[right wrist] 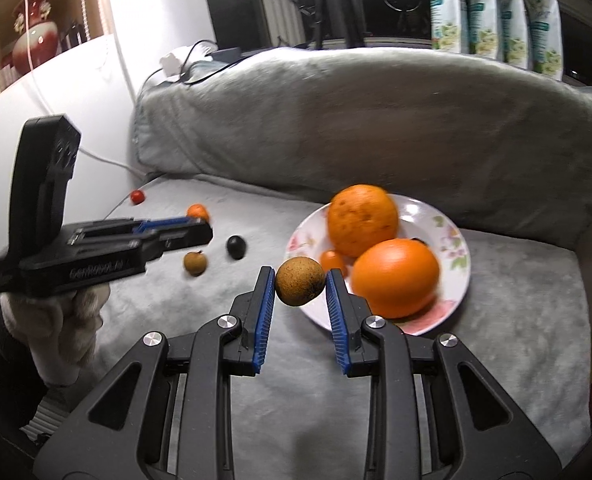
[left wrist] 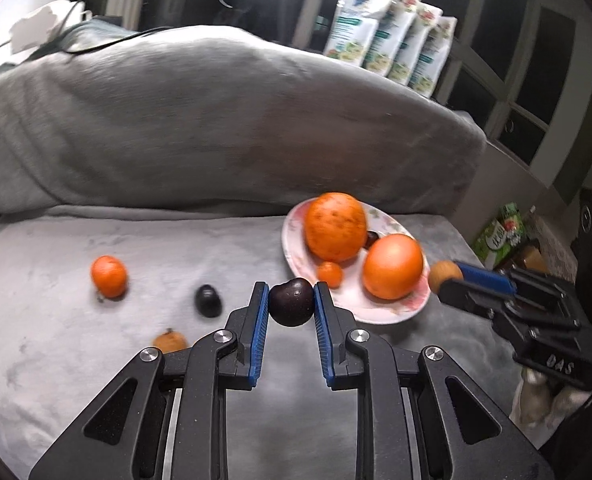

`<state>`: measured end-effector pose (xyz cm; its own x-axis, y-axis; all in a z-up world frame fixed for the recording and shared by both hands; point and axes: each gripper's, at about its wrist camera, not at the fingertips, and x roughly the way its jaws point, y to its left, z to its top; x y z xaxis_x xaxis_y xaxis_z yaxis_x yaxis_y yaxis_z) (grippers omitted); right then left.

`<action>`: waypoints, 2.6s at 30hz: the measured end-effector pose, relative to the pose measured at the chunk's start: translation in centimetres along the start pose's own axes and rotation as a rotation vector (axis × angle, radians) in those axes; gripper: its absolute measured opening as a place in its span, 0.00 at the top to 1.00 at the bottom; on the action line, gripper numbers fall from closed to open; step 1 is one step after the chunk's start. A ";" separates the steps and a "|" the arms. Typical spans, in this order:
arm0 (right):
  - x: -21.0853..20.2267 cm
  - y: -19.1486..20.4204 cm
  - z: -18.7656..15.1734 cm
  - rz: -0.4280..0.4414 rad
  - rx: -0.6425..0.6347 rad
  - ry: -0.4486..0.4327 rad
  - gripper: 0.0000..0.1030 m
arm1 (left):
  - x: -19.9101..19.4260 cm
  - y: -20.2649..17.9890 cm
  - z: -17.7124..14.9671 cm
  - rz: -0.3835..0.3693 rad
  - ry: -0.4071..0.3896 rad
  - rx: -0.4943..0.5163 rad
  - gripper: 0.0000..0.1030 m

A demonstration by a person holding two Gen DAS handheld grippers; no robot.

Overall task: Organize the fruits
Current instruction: 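Carry plum and brown fruit onto the plate and open both tools, then move the left tool to a tangerine while the right tool approaches another brown fruit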

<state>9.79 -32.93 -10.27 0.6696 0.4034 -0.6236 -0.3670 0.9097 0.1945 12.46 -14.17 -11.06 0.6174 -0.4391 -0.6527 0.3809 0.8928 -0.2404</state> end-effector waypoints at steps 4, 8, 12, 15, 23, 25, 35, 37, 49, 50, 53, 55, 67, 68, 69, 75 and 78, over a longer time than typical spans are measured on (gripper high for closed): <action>-0.7 -1.2 0.2 -0.019 0.016 -0.013 0.73 | 0.4 -1.4 0.2 -0.016 0.003 0.024 0.80; -0.9 -2.5 0.6 -0.040 0.028 -0.020 0.73 | 0.9 -2.5 0.4 -0.034 0.009 0.040 0.80; -0.8 -4.2 1.1 -0.054 0.057 -0.022 0.73 | 1.7 -3.4 0.5 -0.043 0.020 0.053 0.80; -0.5 -5.6 1.5 -0.062 0.078 -0.024 0.73 | 2.3 -3.9 0.5 -0.049 0.031 0.061 0.80; 0.9 -8.2 2.4 -0.058 0.112 -0.007 0.73 | 3.9 -4.8 0.6 -0.050 0.056 0.075 0.80; 1.2 -8.6 2.6 -0.051 0.120 -0.004 0.73 | 4.1 -4.9 0.8 -0.047 0.058 0.078 0.80; 2.9 -9.7 3.0 -0.039 0.146 0.014 0.73 | 4.9 -5.3 1.1 -0.044 0.063 0.094 0.80; 3.0 -9.8 3.0 -0.037 0.148 0.016 0.73 | 5.1 -5.3 1.2 -0.042 0.065 0.099 0.80; 4.2 -10.0 3.1 -0.040 0.150 0.033 0.71 | 5.8 -5.5 1.2 -0.036 0.073 0.108 0.74; 4.2 -10.0 3.1 -0.040 0.151 0.033 0.60 | 5.8 -5.4 1.3 -0.030 0.072 0.106 0.69; 4.0 -9.8 3.1 -0.054 0.150 0.011 0.33 | 5.8 -5.3 1.4 -0.026 0.070 0.102 0.55; 3.8 -9.8 3.2 -0.055 0.151 0.005 0.33 | 5.7 -5.3 1.4 -0.021 0.059 0.102 0.43; 3.2 -9.3 3.6 -0.065 0.151 -0.020 0.02 | 4.8 -6.1 1.5 0.018 0.033 0.127 0.24; 3.2 -9.2 3.6 -0.067 0.150 -0.019 0.02 | 4.7 -6.1 1.5 0.022 0.034 0.126 0.23; 3.2 -9.1 3.6 -0.067 0.148 -0.019 0.02 | 4.6 -6.0 1.5 0.023 0.033 0.124 0.23; 2.9 -8.9 3.8 -0.068 0.147 -0.030 0.01 | 4.0 -5.9 1.4 0.023 0.033 0.127 0.23; 2.6 -8.8 3.8 -0.067 0.147 -0.037 0.01 | 3.6 -6.0 1.4 0.026 0.027 0.132 0.23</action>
<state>17.22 -39.55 -10.68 0.7137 0.3420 -0.6113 -0.2236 0.9383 0.2639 13.32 -21.22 -10.98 0.6100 -0.4119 -0.6770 0.4534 0.8820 -0.1281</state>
